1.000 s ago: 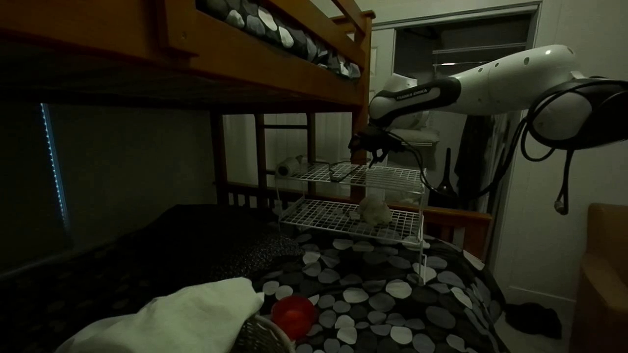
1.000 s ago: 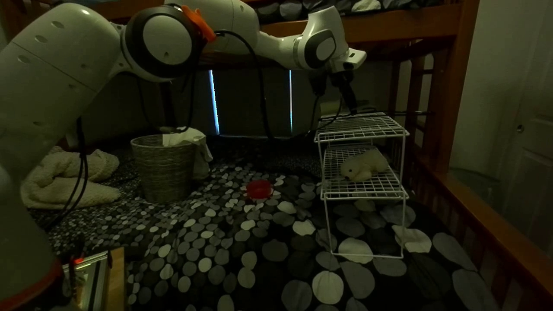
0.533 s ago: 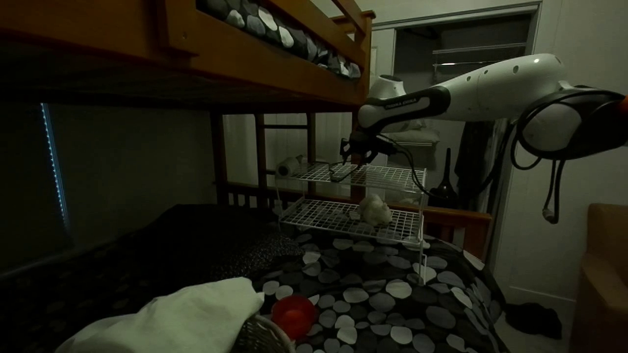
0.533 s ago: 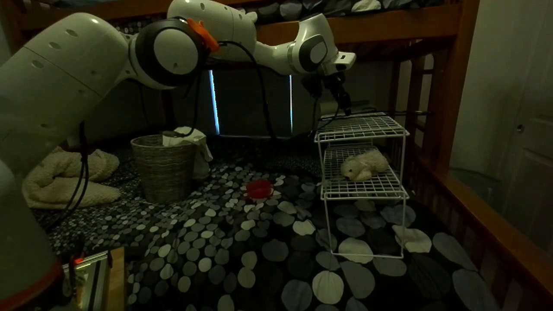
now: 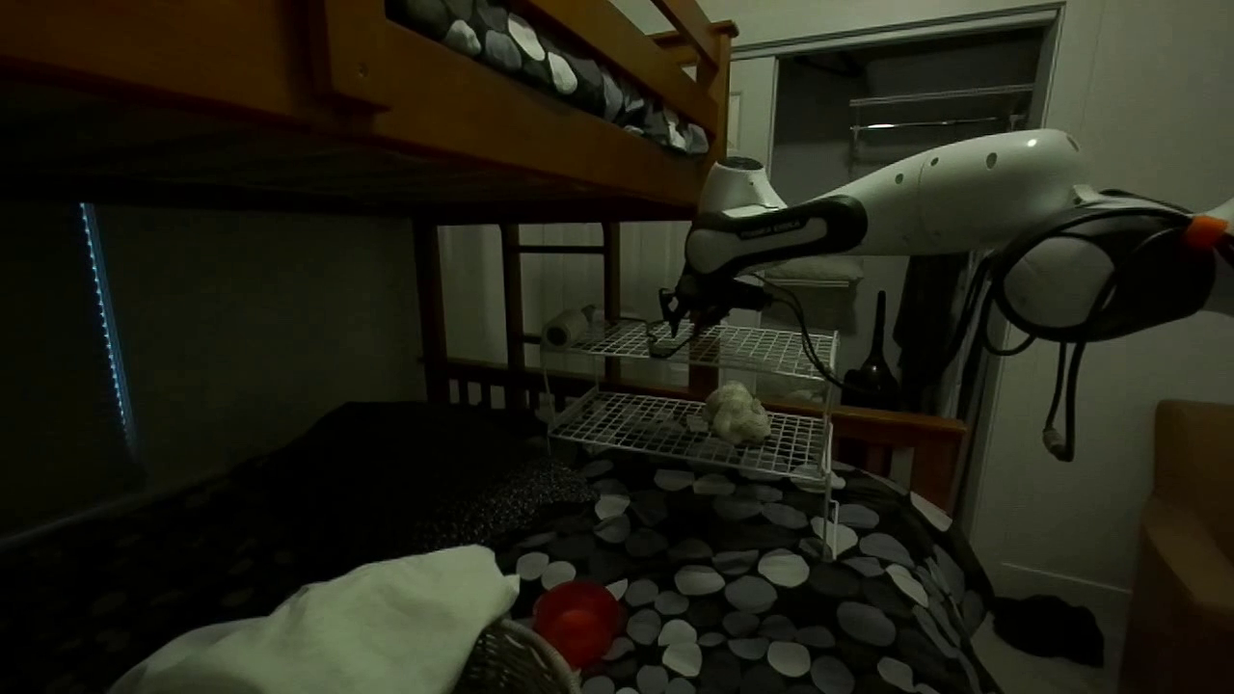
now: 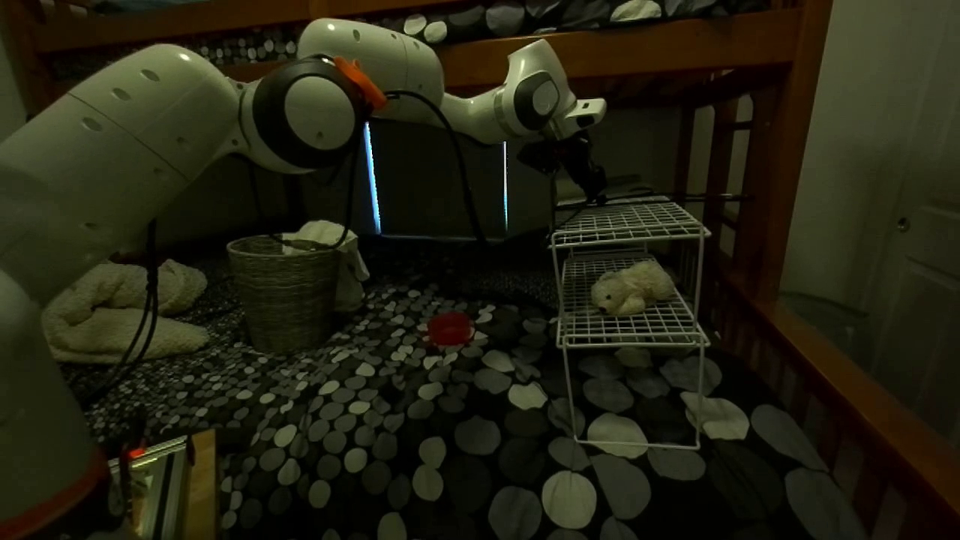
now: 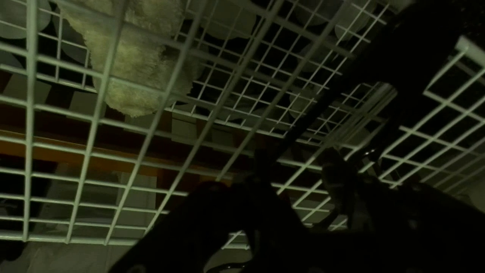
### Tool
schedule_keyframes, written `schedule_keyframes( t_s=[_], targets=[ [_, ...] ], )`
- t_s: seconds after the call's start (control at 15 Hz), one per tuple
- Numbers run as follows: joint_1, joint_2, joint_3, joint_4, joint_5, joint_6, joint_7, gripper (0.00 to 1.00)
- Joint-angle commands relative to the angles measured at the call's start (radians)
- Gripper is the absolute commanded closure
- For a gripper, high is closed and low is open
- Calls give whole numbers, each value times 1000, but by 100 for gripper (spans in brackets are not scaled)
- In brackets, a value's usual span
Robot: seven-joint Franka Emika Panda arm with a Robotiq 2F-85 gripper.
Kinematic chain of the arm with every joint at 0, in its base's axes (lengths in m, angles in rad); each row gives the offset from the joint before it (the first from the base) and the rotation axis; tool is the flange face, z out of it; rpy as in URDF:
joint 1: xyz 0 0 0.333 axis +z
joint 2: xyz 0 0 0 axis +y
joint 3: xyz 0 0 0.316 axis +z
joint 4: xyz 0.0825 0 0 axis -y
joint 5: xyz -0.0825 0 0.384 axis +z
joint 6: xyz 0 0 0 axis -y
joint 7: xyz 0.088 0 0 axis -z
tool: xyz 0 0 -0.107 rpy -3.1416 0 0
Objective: Pick up the black coat hanger and put it on the bed
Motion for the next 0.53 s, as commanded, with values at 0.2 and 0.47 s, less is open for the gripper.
schedule_keyframes(
  t_s=[0.2,0.47],
  targets=[
    [25,69,-32,100,-66,-80,-37,56],
    [39,86,-35,124,-87,-124,-56,94]
  ],
)
